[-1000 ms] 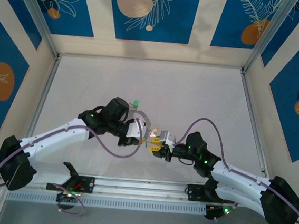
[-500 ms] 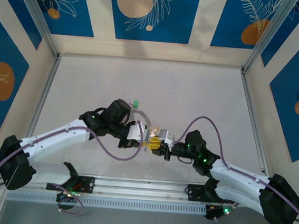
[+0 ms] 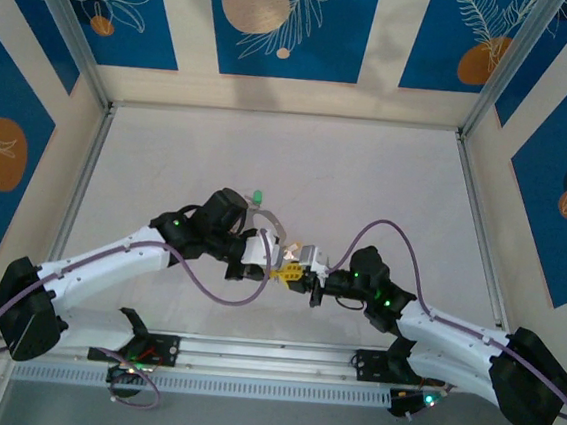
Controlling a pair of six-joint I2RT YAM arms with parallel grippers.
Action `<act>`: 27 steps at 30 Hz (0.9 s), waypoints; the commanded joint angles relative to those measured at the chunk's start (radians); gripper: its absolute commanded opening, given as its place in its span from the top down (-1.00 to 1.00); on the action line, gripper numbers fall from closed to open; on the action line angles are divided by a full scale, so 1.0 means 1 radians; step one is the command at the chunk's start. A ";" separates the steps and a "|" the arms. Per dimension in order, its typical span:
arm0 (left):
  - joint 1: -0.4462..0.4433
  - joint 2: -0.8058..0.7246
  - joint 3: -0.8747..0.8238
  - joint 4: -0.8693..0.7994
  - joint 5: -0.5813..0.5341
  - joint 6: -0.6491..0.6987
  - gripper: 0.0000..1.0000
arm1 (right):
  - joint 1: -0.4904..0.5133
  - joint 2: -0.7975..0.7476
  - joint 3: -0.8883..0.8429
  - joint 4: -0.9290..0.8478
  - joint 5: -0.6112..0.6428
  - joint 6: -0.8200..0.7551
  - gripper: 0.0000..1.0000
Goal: Put the keys on the keyring
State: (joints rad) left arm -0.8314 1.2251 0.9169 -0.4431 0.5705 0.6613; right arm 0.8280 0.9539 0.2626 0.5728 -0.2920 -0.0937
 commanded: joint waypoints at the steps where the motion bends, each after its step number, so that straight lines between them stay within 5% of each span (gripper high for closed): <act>1: -0.012 -0.012 -0.012 0.021 0.006 0.006 0.63 | -0.001 -0.024 0.012 0.038 -0.003 0.010 1.00; 14: -0.012 -0.009 -0.001 0.059 0.034 -0.018 0.76 | 0.005 0.014 0.039 0.038 -0.026 0.008 1.00; 19: -0.012 -0.009 -0.010 0.082 0.076 -0.028 1.00 | 0.008 0.034 0.043 0.058 -0.023 0.006 1.00; 22: -0.012 -0.012 -0.010 0.079 0.078 -0.021 1.00 | 0.007 0.029 0.027 0.066 0.006 0.005 0.72; 27: -0.001 -0.029 -0.006 0.055 0.084 0.029 1.00 | 0.006 -0.009 -0.013 0.062 0.037 0.010 0.59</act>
State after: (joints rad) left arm -0.8299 1.2205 0.9089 -0.4278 0.5793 0.6483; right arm 0.8272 0.9741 0.2657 0.5877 -0.2752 -0.0864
